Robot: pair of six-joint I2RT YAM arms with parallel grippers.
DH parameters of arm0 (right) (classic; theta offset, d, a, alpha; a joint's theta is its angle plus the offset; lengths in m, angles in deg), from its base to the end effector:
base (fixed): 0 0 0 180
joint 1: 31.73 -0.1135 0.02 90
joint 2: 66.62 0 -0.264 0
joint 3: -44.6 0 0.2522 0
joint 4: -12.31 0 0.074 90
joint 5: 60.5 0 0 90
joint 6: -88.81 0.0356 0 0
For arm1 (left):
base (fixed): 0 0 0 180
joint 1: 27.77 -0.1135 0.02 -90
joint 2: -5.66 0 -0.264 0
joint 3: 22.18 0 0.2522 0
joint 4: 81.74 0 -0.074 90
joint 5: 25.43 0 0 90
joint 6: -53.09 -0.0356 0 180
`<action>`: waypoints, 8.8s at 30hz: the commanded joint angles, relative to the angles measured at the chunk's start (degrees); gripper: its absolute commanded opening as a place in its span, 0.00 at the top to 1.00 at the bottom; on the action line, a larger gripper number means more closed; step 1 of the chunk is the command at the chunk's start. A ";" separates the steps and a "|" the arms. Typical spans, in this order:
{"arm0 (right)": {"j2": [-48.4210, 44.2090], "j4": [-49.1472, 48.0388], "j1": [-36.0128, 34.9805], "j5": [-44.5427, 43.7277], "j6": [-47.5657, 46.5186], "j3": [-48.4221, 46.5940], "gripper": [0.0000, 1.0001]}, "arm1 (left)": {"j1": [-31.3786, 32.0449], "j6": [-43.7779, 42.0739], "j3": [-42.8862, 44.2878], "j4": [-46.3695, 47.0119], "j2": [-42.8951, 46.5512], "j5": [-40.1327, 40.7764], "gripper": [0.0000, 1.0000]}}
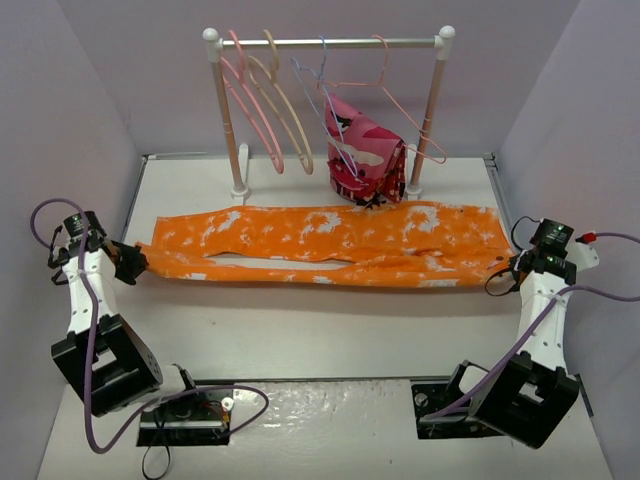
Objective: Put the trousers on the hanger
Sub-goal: Fold the trousers at the center of the board.
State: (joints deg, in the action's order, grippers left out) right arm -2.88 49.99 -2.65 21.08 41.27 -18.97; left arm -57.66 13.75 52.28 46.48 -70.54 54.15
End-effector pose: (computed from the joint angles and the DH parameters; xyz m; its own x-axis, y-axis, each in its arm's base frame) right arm 0.2086 -0.1220 0.2825 -0.0028 0.7657 -0.6432 0.7913 0.3950 0.4668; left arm 0.2407 0.1309 0.2746 -0.1350 -0.9549 -0.2644 -0.7907 0.2646 -0.5520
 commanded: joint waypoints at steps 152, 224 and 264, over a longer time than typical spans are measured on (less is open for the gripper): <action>20.58 -23.30 -32.11 2.44 -9.62 8.78 0.24 | 17.13 -23.38 17.89 7.36 -33.77 11.95 0.98; 8.82 -7.92 -36.19 9.85 -13.91 8.50 0.24 | 11.86 -31.22 4.18 -1.38 -22.03 25.35 1.00; 4.76 -11.07 -41.18 14.60 -21.21 4.79 0.23 | 13.42 -15.47 8.91 20.66 -20.30 -1.23 0.51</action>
State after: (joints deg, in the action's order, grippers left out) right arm 3.03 40.81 -43.46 35.89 20.59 -14.35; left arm -44.39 -4.61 51.65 61.47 -88.59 55.27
